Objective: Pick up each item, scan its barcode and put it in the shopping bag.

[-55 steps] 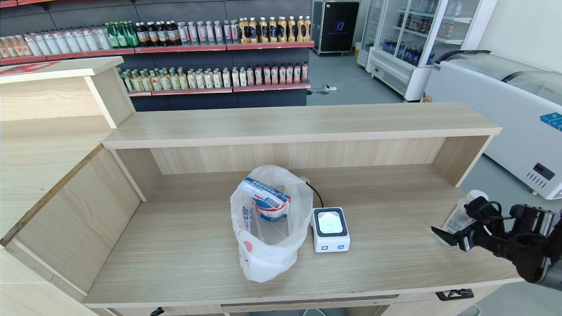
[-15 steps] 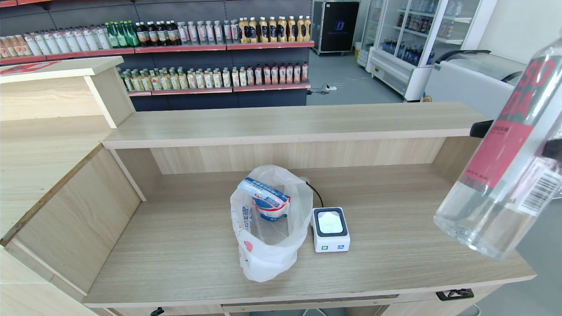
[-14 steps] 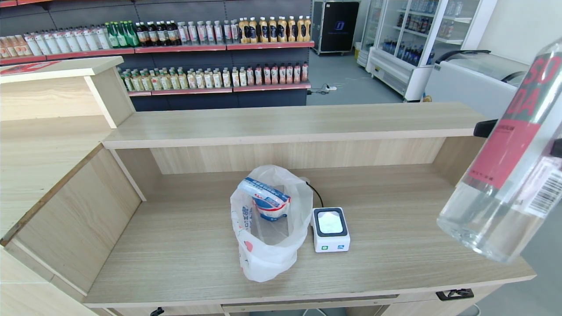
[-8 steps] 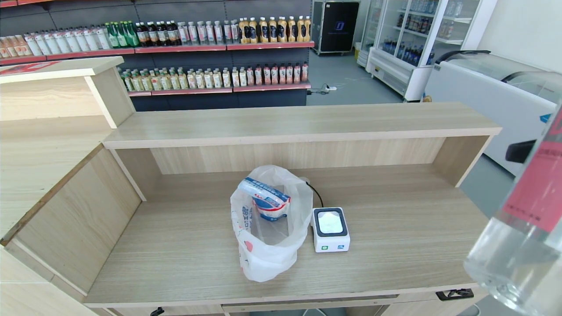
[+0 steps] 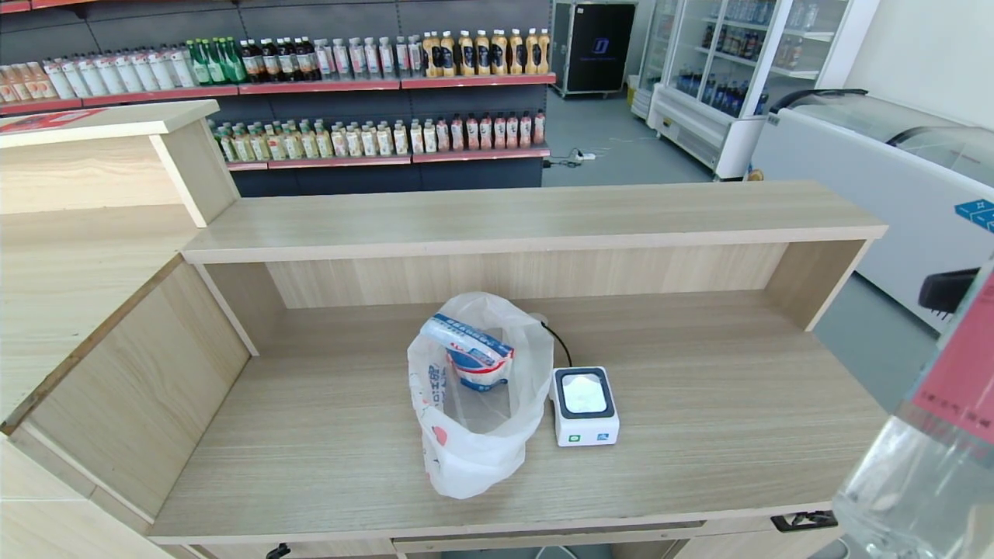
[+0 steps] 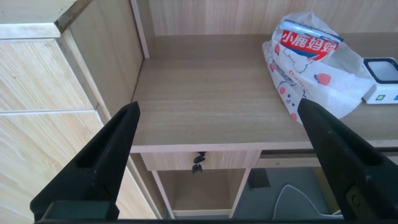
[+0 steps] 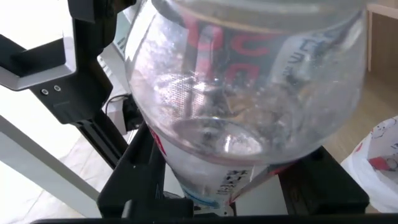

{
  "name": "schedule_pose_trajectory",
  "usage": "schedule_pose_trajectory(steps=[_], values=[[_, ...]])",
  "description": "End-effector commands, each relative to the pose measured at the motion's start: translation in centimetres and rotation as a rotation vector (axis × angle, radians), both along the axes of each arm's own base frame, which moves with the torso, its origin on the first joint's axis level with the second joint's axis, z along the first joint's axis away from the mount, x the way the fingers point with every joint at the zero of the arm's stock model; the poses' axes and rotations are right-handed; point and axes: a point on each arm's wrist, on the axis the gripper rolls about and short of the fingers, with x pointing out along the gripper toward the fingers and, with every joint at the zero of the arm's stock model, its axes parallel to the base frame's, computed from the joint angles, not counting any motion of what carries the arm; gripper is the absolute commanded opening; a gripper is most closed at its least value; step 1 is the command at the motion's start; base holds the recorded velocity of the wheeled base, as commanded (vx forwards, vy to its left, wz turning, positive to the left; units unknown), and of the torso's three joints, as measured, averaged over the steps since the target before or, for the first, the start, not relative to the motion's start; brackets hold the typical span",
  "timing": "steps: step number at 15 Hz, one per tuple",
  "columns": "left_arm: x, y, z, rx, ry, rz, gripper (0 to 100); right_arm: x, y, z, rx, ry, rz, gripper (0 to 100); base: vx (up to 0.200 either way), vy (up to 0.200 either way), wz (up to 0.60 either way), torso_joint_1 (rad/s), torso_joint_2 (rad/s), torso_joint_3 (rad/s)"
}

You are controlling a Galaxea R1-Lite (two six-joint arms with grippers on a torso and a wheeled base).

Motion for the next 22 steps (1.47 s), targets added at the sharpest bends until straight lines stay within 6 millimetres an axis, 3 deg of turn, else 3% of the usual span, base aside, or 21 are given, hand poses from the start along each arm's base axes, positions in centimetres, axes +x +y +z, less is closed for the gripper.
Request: schedule_pose_trajectory(steps=[1,18,22], values=[[0.0,0.0,0.0,0.0,-0.001,0.0,100,0.2,0.1,-0.2,-0.003,0.009,0.003,0,0.0,0.0,0.0,0.0,0.0,0.0],[0.0,0.0,0.0,0.001,-0.001,0.0,100,0.2,0.4,-0.3,-0.001,0.003,0.02,0,0.0,0.0,0.0,0.0,0.0,0.0],[0.0,0.0,0.0,0.0,-0.001,0.0,100,1.1,-0.3,-1.6,0.006,-0.04,-0.089,0,0.0,0.0,0.0,0.0,0.0,0.0]])
